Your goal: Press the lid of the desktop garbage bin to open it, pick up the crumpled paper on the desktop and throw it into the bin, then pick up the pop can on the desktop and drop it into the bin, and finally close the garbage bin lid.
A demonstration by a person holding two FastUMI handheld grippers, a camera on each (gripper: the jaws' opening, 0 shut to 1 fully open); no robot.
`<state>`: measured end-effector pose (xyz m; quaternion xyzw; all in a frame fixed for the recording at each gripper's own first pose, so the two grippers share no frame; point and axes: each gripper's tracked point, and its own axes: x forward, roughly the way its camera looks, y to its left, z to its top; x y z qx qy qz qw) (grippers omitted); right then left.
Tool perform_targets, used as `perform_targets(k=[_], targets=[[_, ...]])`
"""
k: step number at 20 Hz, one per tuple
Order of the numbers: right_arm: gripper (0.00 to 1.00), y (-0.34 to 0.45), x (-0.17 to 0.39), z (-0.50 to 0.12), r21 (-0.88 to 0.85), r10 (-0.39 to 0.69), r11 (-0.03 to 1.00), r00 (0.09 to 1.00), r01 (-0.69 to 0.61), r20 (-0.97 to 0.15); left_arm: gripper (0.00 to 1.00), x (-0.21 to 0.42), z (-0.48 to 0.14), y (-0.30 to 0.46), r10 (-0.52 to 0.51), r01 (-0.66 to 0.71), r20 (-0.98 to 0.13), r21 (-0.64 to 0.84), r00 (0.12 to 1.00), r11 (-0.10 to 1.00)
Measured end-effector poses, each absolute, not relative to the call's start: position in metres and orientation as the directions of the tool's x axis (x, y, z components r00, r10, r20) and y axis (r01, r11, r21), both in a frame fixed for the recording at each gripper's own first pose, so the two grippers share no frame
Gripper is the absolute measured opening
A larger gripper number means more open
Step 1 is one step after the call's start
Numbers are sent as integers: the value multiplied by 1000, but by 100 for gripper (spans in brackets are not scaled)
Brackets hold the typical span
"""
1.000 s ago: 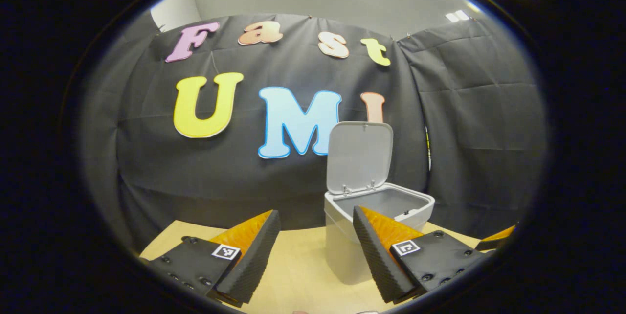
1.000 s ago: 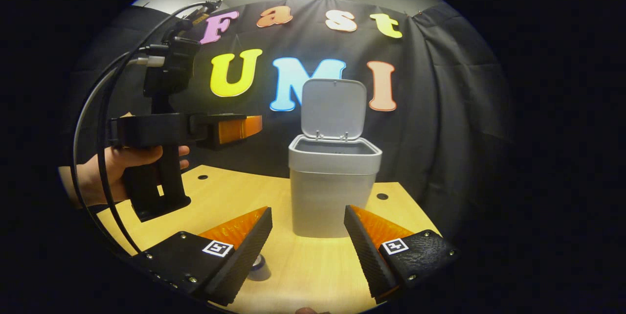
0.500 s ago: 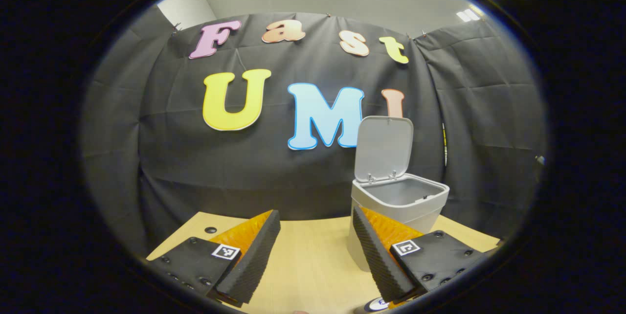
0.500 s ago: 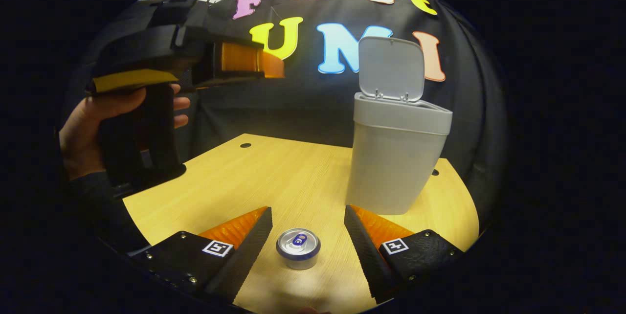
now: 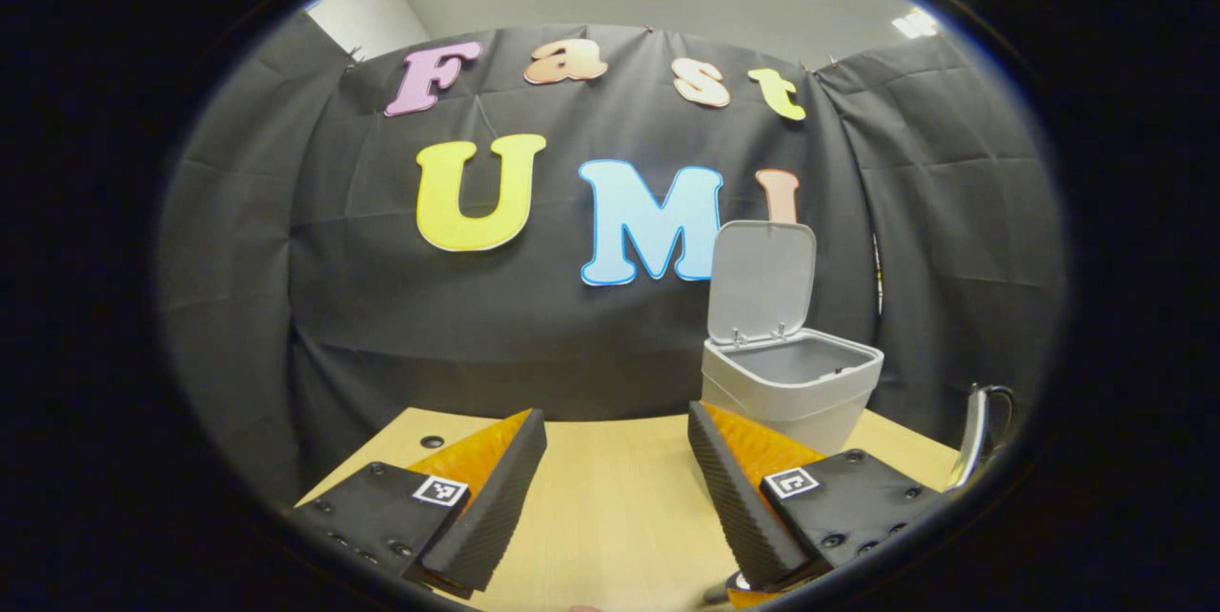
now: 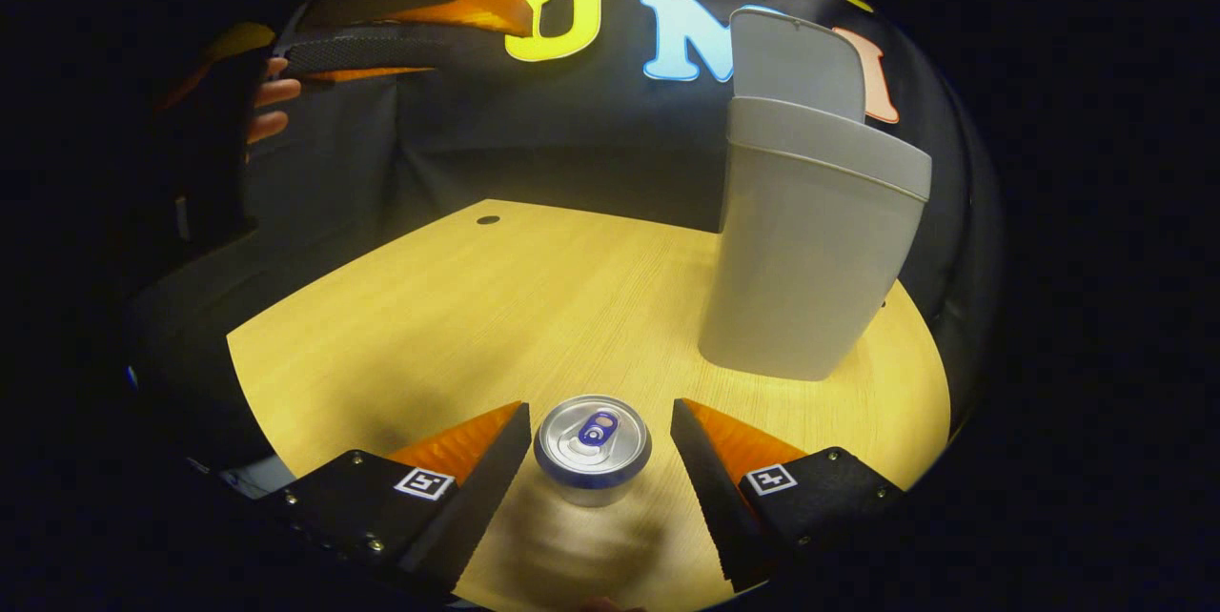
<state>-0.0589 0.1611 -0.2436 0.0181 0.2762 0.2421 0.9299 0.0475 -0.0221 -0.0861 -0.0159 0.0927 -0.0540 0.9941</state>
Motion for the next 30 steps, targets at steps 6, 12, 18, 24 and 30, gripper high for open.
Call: perform_targets(k=[6, 12, 18, 24, 30], targets=[[95, 165, -53, -259, 158, 454, 882, 707, -445, -542, 100, 39, -91, -11, -80, 72, -191, -49, 978, 996], [85, 158, -55, -256, 161, 449, 885, 708, -437, -545, 100, 39, -96, -7, -66, 54, -199, -66, 978, 996], [84, 139, -51, -208, 180, 446, 893, 756, -412, -480, 100, 37, -99, -8, -59, 47, -200, -67, 978, 997], [84, 108, -17, -119, 168, 408, 912, 860, -373, -307, 100, 30, -104, 3, -28, 13, -203, -76, 979, 997], [84, 86, 23, -60, 163, 383, 920, 909, -358, -164, 100, 18, -110, 15, 1, -25, -222, -102, 975, 994]])
